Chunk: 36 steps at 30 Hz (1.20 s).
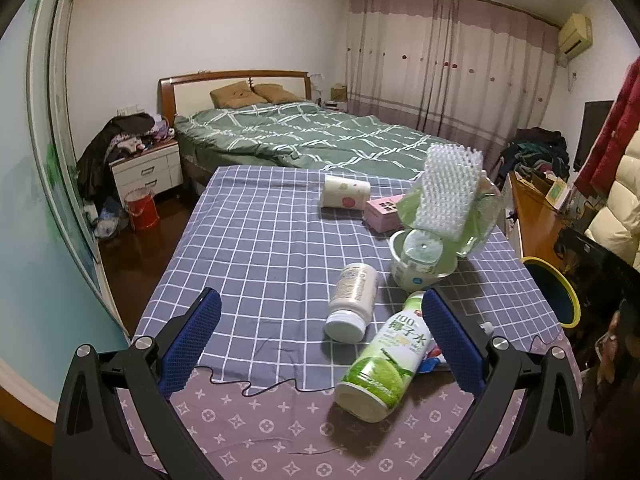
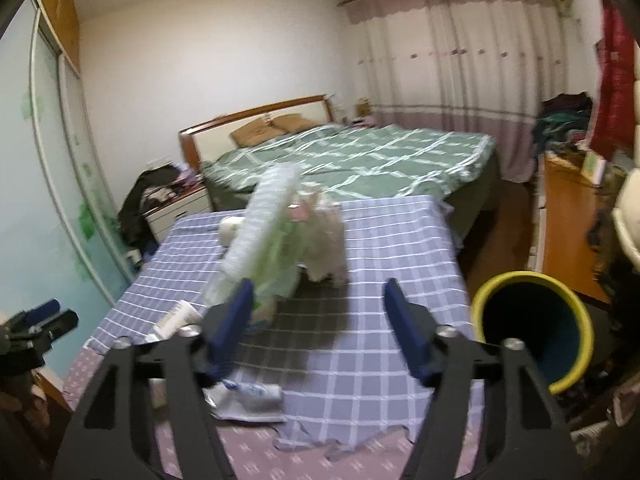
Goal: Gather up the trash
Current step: 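Grasp the green plastic bag with the right tool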
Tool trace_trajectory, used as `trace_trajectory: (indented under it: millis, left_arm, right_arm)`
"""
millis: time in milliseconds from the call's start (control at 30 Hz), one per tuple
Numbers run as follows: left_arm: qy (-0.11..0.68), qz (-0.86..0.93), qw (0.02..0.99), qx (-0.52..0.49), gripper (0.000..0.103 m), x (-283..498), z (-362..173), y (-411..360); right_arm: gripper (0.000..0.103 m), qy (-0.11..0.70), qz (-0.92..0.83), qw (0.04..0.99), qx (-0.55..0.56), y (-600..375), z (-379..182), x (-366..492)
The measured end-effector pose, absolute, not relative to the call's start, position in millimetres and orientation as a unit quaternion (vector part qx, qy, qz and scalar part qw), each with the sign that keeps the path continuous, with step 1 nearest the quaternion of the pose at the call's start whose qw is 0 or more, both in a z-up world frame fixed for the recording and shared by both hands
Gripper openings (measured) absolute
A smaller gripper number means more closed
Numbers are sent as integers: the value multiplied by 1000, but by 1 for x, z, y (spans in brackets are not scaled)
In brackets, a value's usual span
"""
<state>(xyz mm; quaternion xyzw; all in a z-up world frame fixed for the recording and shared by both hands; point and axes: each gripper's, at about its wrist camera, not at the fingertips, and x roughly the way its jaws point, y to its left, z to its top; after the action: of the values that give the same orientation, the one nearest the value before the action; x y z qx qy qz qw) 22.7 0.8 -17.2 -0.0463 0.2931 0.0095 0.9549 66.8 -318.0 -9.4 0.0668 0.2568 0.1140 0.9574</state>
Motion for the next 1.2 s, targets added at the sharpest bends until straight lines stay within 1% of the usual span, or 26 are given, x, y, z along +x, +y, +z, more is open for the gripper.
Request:
trace_trajectory:
  millis: [67, 100, 267, 533, 567, 600, 633, 733, 867, 1100, 1200]
  left_arm:
    - [294, 15, 955, -48, 99, 25, -21, 4]
    - [295, 16, 954, -48, 99, 27, -22, 5]
    - [305, 18, 950, -57, 99, 40, -33, 12]
    - [311, 23, 949, -56, 99, 62, -43, 15]
    - [312, 22, 948, -59, 99, 64, -43, 16]
    - [313, 20, 948, -60, 99, 66, -44, 16]
    - [314, 20, 947, -60, 99, 67, -45, 16]
    - [318, 19, 946, -60, 99, 70, -48, 14]
    - [317, 20, 946, -63, 99, 69, -50, 16]
    - [310, 17, 949, -57, 99, 59, -46, 13]
    - [311, 15, 949, -57, 99, 56, -47, 11]
  right_arm:
    - [50, 262, 124, 955, 63, -309, -10, 84]
    - [49, 266, 127, 954, 59, -305, -10, 91]
    - [48, 289, 136, 946, 58, -289, -17, 132]
    - [48, 303, 134, 942, 45, -271, -22, 166]
    - [44, 305, 133, 942, 42, -270, -24, 170]
    - [37, 306, 133, 942, 41, -268, -25, 170]
    - [24, 312, 136, 939, 45, -268, -26, 170]
    - [18, 311, 151, 936, 57, -269, -23, 162]
    - [16, 299, 160, 939, 61, -268, -14, 148]
    - [16, 259, 170, 949, 54, -267, 8, 112]
    - [16, 233, 181, 955, 18, -256, 15, 89]
